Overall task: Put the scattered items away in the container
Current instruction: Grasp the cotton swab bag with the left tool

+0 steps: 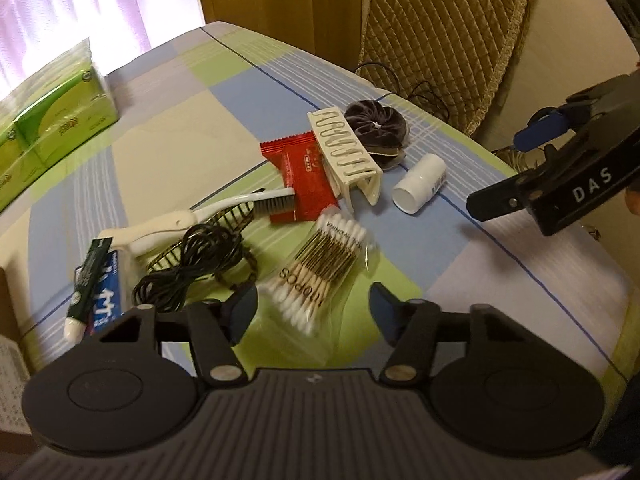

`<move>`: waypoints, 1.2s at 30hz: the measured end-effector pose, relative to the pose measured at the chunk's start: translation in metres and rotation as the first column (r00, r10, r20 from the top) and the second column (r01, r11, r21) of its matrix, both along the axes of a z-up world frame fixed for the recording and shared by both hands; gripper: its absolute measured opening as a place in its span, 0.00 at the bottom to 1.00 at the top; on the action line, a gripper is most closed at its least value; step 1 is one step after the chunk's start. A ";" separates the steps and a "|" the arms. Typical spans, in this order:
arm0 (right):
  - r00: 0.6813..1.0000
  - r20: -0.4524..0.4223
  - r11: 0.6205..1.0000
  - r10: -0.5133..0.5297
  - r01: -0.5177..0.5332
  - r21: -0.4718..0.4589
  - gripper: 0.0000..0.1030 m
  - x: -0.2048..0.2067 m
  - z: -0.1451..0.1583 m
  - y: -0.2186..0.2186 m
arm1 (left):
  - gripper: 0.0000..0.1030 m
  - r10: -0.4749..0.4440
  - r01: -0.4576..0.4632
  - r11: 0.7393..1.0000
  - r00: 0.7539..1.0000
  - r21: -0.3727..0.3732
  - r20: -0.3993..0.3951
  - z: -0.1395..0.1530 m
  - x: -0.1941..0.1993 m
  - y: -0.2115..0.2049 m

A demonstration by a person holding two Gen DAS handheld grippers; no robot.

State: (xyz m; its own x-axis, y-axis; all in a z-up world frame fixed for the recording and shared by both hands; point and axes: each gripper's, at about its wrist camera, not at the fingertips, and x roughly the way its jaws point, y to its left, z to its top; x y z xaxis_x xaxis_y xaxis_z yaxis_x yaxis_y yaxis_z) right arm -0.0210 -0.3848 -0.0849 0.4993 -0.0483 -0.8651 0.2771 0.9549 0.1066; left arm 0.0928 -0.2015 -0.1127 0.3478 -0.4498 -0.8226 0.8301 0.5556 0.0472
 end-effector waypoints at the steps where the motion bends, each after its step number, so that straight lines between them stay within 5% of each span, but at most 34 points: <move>1: 1.000 -0.003 1.000 -0.004 0.004 0.000 1.00 0.000 -0.001 0.000 | 0.55 0.000 0.000 1.000 1.000 -0.006 -0.001 -0.001 0.002 -0.001; 3: 1.000 -0.010 1.000 -0.012 0.012 0.001 1.00 -0.001 -0.002 -0.001 | 0.55 -0.007 0.007 1.000 1.000 -0.015 0.001 -0.004 0.003 -0.002; 8: 1.000 -0.019 1.000 -0.016 0.016 0.006 1.00 -0.001 -0.004 0.000 | 0.32 -0.049 0.048 0.999 0.998 0.022 0.033 -0.010 -0.003 -0.001; 13: 1.000 -0.016 1.000 -0.006 0.006 0.001 1.00 -0.001 -0.002 0.003 | 0.05 -0.025 0.025 1.000 0.997 0.012 -0.069 -0.009 -0.007 0.023; 18: 1.000 -0.015 1.000 -0.004 0.004 0.004 1.00 -0.002 -0.003 0.004 | 0.08 -0.056 0.059 0.997 0.996 0.052 -0.064 -0.003 -0.023 0.037; 21: 1.000 -0.009 1.000 -0.009 0.009 0.006 1.00 -0.004 -0.001 0.004 | 0.39 -0.122 0.122 0.991 0.992 0.046 0.006 0.005 -0.028 0.030; 26: 0.999 0.000 0.999 -0.037 0.037 -0.003 1.00 -0.015 0.004 0.000 | 0.50 -0.238 0.236 0.971 0.966 0.028 0.101 0.008 -0.024 0.005; 30: 0.997 -0.006 0.997 -0.075 0.075 -0.006 1.00 -0.028 0.006 -0.007 | 0.50 -0.324 0.321 0.946 0.939 0.041 0.118 -0.004 -0.024 -0.012; 36: 0.994 -0.017 0.995 -0.105 0.104 -0.004 1.00 -0.041 0.005 -0.011 | 0.28 -0.343 0.334 0.938 0.932 0.087 0.117 -0.011 -0.033 -0.004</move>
State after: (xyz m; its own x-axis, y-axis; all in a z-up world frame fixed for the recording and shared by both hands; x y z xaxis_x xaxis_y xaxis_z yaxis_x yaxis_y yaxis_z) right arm -0.0624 -0.3963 -0.0799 0.4765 -0.1018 -0.8733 0.3772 0.9209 0.0985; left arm 0.0595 -0.2055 -0.1242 0.2883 -0.5066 -0.8125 0.9530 0.2346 0.1919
